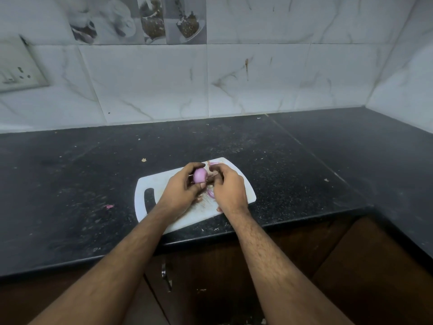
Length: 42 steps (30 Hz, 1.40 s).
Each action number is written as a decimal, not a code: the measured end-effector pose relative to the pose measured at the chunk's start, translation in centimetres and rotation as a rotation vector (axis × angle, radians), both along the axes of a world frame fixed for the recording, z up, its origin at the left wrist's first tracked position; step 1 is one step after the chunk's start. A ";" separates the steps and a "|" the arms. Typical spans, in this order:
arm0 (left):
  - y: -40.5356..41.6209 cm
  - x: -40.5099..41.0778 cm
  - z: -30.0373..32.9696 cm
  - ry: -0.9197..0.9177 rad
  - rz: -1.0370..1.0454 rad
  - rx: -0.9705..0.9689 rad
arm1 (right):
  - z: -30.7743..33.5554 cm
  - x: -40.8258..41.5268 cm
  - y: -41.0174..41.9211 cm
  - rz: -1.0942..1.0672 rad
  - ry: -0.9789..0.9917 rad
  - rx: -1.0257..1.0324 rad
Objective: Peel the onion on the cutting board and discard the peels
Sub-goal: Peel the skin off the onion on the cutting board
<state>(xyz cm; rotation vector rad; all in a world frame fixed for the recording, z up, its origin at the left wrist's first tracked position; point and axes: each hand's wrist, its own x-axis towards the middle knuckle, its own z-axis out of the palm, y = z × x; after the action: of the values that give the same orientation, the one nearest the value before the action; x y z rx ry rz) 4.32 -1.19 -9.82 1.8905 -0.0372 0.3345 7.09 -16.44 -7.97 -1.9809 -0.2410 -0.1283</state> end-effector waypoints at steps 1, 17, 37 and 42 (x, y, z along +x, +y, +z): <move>0.0 0.0 0.1 0.004 0.014 -0.021 | 0.0 0.0 0.1 -0.005 -0.011 0.020; -0.6 -0.9 1.2 0.025 0.142 -0.208 | -0.9 1.0 0.1 0.079 -0.114 -0.028; -0.8 -0.9 1.3 0.062 0.139 0.190 | -0.6 0.7 -0.1 0.107 -0.074 0.068; -0.7 -0.6 1.3 0.052 0.049 0.246 | -0.8 0.9 0.2 0.122 -0.101 0.055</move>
<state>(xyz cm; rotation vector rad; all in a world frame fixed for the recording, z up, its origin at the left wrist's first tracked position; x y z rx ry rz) 3.71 -1.90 -8.50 2.1463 0.0033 0.3251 8.02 -16.20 -8.82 -1.9023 -0.4189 -0.1550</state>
